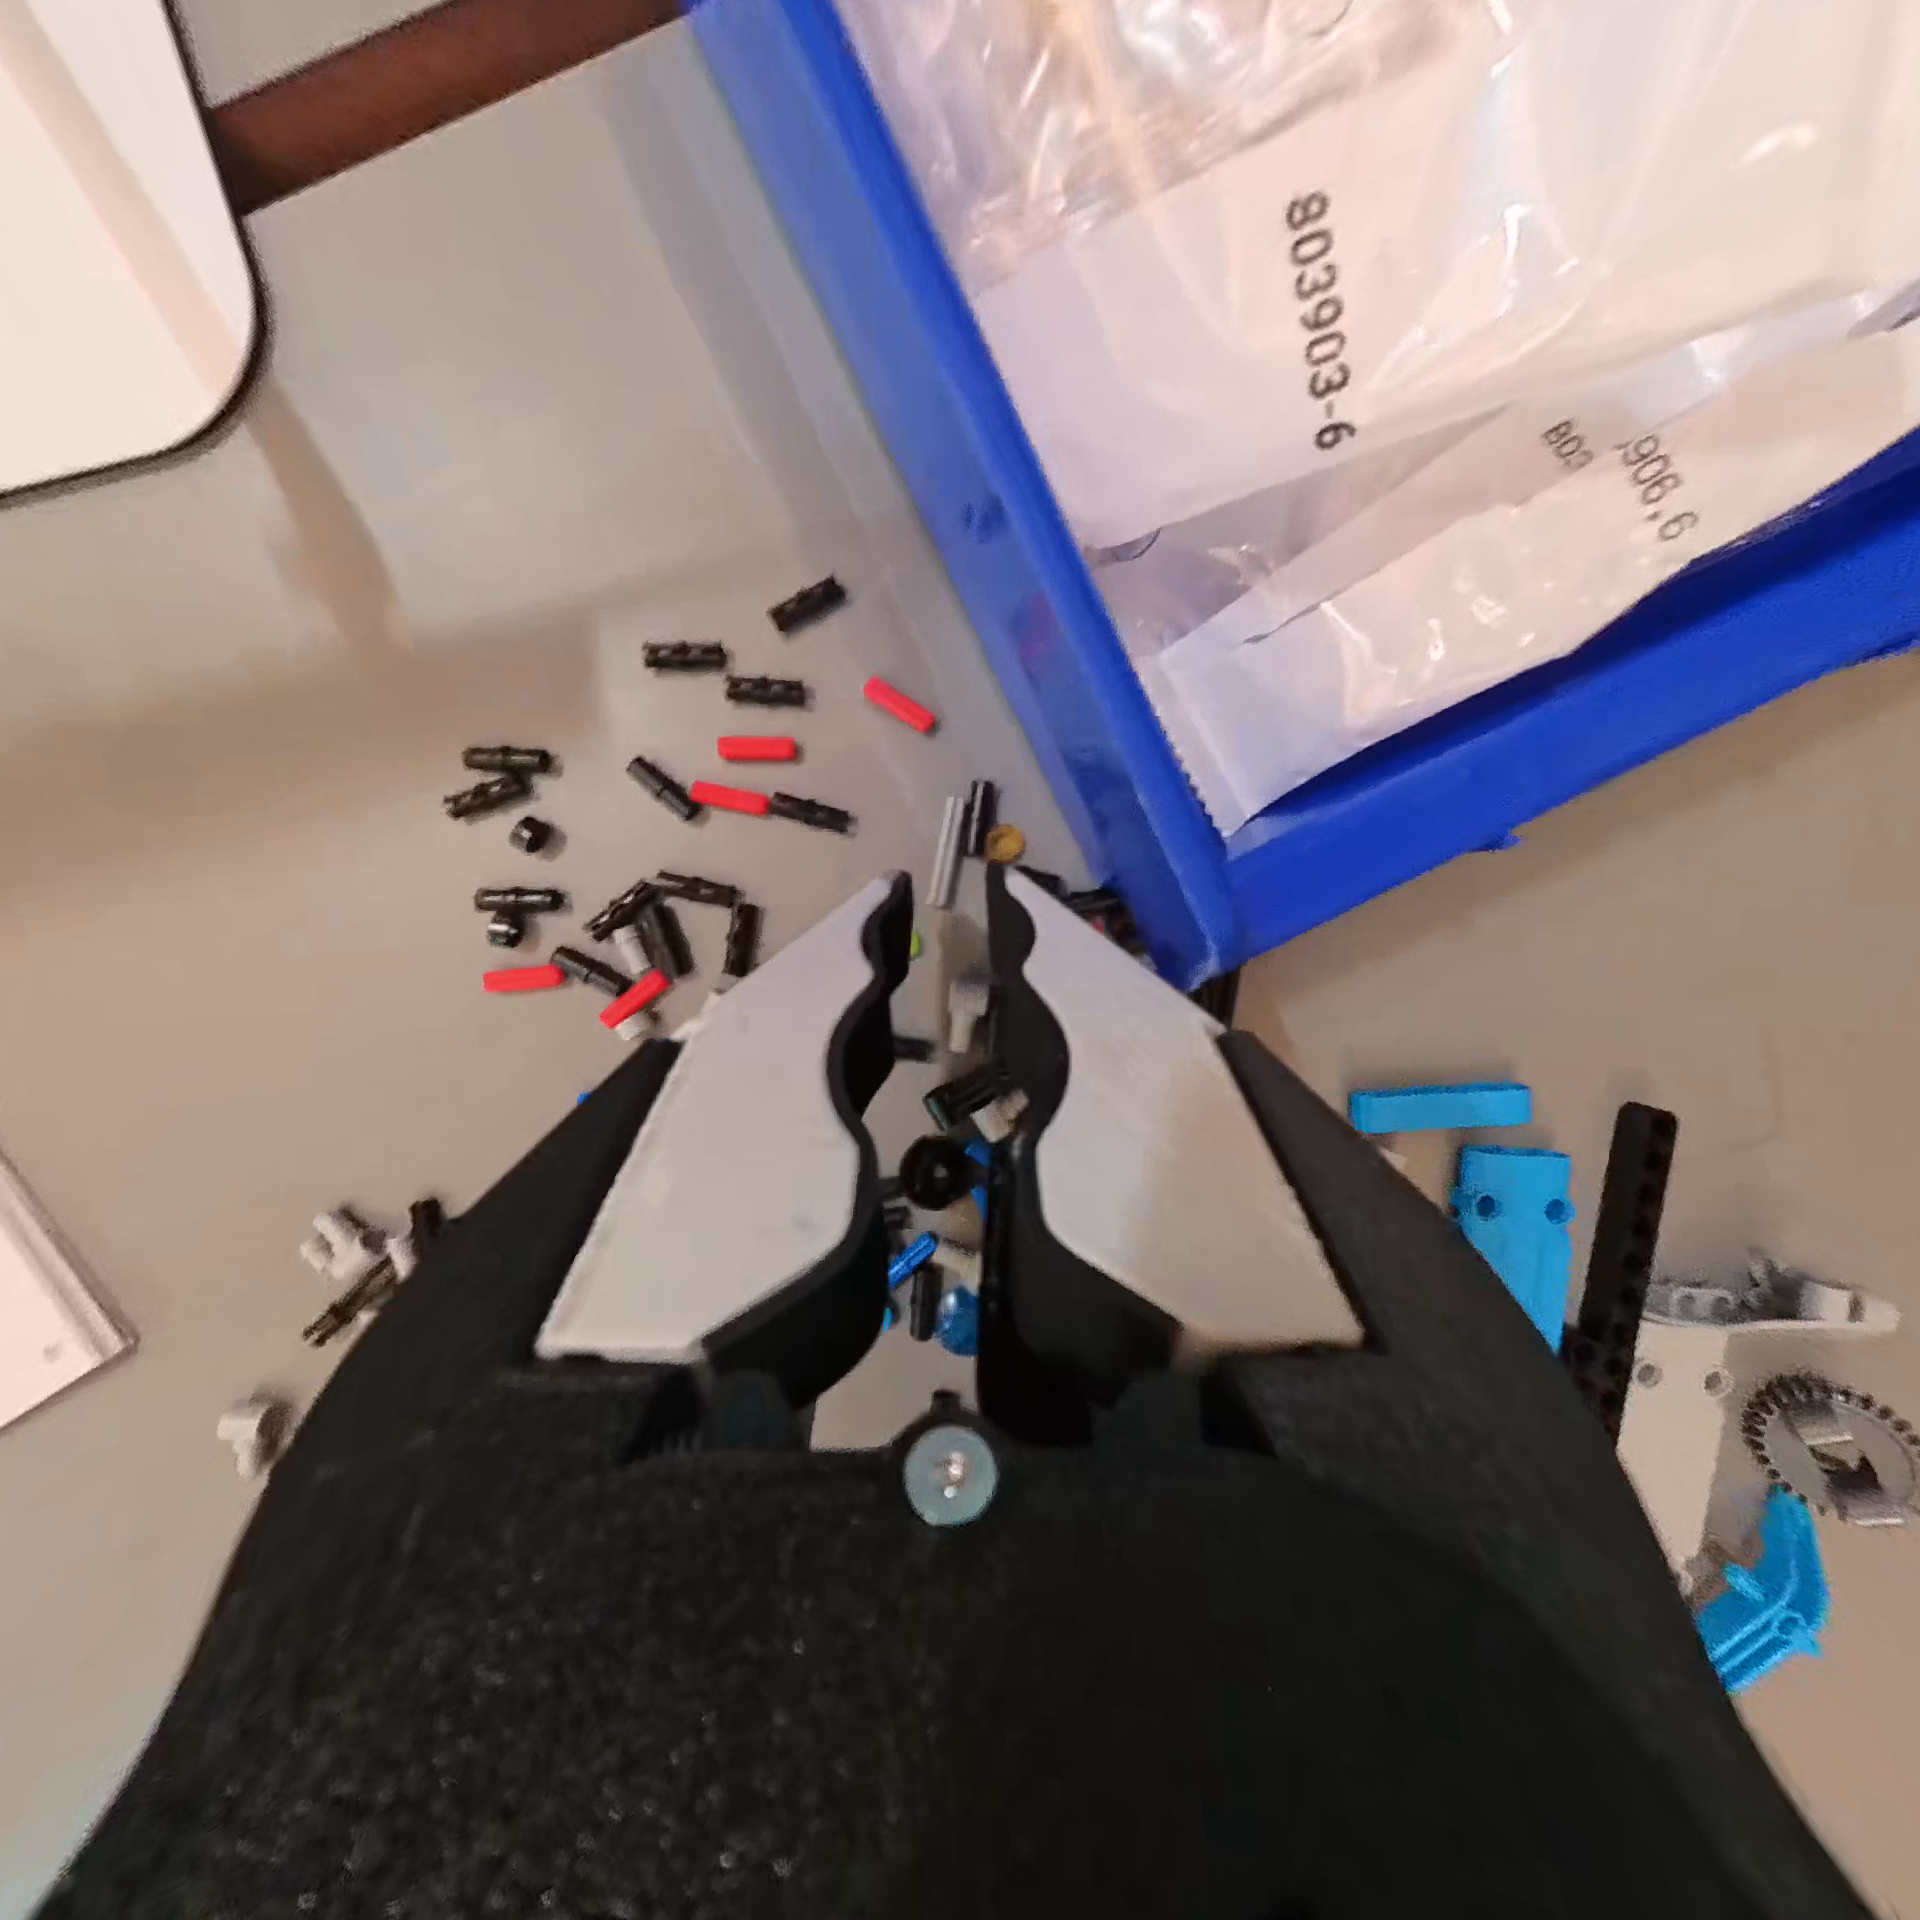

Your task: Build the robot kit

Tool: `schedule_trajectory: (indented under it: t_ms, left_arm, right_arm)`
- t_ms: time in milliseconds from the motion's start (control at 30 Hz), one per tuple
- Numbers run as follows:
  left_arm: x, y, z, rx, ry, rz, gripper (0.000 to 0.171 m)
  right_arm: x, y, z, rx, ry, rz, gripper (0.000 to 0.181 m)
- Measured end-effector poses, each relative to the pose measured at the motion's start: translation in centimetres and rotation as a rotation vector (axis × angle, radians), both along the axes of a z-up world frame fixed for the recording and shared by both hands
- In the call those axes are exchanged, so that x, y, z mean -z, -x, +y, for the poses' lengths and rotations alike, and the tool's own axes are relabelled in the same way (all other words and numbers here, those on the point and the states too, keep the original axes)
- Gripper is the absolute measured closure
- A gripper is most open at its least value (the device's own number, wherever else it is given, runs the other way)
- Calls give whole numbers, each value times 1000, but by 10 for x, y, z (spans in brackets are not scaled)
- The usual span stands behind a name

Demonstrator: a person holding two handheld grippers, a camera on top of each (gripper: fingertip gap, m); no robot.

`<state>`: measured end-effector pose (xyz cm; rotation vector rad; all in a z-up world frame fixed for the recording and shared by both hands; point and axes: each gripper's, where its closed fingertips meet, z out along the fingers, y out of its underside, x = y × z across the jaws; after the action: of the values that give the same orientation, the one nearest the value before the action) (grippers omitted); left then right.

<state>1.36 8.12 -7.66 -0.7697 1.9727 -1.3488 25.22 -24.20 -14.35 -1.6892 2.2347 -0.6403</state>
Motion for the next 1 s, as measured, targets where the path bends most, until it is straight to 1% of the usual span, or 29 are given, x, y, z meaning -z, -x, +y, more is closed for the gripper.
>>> schedule_trajectory:
  t_ms: [133,200,300,367,633,667,700,1000]
  left_arm:
    - [-2,-1,2,-8,5,-3,130]
    - [-4,-1,3,-8,21,-2,130]
    - [-6,-1,5,-8,34,4,130]
    - [-7,0,5,-5,42,6,130]
    - [-7,0,5,-4,48,12,130]
    - [-7,0,6,-5,47,14,130]
    - [-7,0,6,-6,46,15,130]
    - [-7,-1,8,-14,48,16,130]
  right_arm:
    - [8,0,0,16,15,30,165]
    - [9,2,-4,18,51,44,168]
    - [11,2,-4,21,28,43,168]
    - [15,2,2,6,11,50,167]
    - [19,-2,-1,3,62,68,167]
    - [19,-1,0,1,65,80,169]
    - [22,0,4,-4,44,91,176]
    - [21,0,4,-28,16,91,177]
